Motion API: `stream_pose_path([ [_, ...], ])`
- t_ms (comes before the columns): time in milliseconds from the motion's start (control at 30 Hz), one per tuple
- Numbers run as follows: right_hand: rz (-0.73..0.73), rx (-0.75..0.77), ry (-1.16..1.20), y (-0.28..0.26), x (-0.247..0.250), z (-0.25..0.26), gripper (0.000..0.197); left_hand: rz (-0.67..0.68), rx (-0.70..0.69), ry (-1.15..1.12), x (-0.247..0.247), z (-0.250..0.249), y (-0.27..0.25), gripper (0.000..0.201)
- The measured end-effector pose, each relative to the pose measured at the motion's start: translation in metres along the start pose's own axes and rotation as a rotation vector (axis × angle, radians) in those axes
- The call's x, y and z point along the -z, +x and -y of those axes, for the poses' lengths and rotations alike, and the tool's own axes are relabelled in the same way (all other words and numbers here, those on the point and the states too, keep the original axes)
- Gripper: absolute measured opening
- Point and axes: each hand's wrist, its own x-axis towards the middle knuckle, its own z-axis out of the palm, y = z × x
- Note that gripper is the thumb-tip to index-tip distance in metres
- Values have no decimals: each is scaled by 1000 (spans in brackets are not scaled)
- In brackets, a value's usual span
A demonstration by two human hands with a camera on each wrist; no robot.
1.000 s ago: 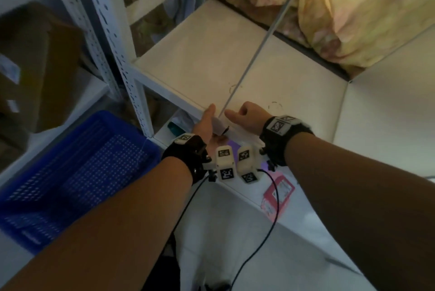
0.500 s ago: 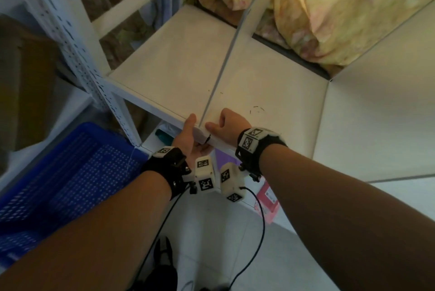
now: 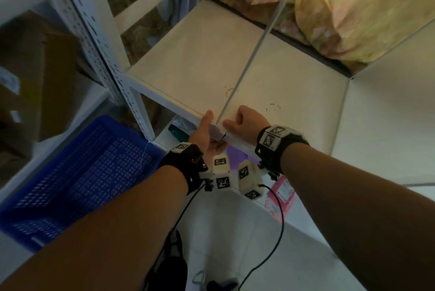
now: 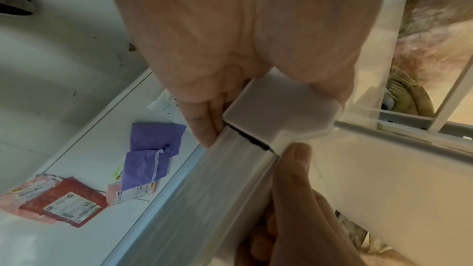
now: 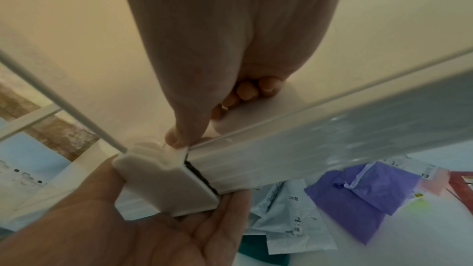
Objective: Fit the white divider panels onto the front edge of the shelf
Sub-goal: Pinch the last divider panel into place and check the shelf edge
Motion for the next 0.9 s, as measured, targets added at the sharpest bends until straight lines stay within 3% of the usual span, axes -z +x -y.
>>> stream_pose_path([
  [133, 30, -21, 41, 1, 6, 1, 25, 21, 37, 55, 3, -1, -1, 64],
  [300, 152, -21, 154, -10, 25, -3, 15, 29, 97, 75, 4, 15, -21, 87],
  [400, 242, -48, 342, -37, 35, -16, 10, 26, 123, 204, -9, 34, -39, 81],
  [467, 260, -63, 398, -65, 41, -34, 11, 51, 155, 297, -22, 49, -50, 65],
  [567, 268, -89, 430, -110, 46, -73, 11, 109, 181, 488, -46, 74, -71, 25],
  [600, 266, -108, 442, -129, 47, -95, 11, 130, 176, 562, -59, 91, -80, 22],
  [700, 282, -169, 486, -178, 46, -157, 19, 196, 151, 754, -99, 141, -102, 37],
  [900, 390, -250, 547, -289, 51, -296, 37, 275, 184, 977, -191, 286, -130, 39],
])
